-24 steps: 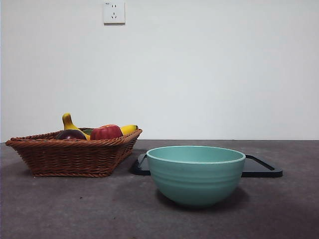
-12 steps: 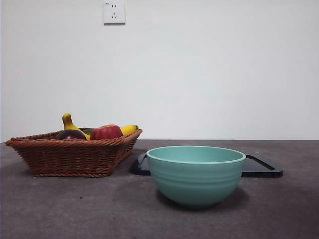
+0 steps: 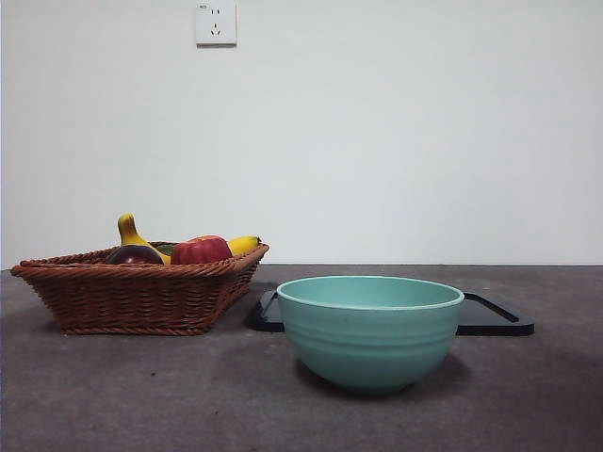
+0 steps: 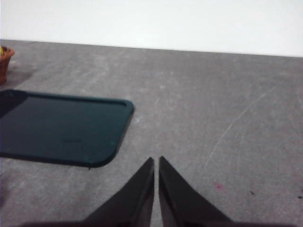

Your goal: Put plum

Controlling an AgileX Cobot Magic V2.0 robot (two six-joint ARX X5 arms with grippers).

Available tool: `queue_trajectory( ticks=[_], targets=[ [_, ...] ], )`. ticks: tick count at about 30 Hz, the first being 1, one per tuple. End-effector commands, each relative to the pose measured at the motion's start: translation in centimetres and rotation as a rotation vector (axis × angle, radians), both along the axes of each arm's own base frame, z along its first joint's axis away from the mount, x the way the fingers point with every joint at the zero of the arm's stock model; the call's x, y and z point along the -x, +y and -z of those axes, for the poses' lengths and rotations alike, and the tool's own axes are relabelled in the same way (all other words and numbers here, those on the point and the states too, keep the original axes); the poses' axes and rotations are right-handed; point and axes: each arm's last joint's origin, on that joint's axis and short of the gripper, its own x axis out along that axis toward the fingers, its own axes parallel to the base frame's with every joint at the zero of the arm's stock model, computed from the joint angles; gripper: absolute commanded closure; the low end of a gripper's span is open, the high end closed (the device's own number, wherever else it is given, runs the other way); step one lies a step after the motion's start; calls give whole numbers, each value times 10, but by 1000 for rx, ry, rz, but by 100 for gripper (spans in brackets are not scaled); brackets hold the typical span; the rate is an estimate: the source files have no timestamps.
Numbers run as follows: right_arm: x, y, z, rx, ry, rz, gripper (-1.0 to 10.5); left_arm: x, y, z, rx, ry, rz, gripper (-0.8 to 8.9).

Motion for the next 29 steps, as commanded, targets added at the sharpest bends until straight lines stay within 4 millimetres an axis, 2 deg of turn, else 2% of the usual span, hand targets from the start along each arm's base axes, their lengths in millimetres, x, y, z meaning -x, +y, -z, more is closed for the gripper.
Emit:
queue_trajectory(
  ticks=[1,29],
  targets=[
    [0,0,3,-13,13,5,940,-1,0,8,6,27,-3,804],
    [0,0,1,-14,-3,2,940,-1,0,8,6,27,-3,804]
  ],
)
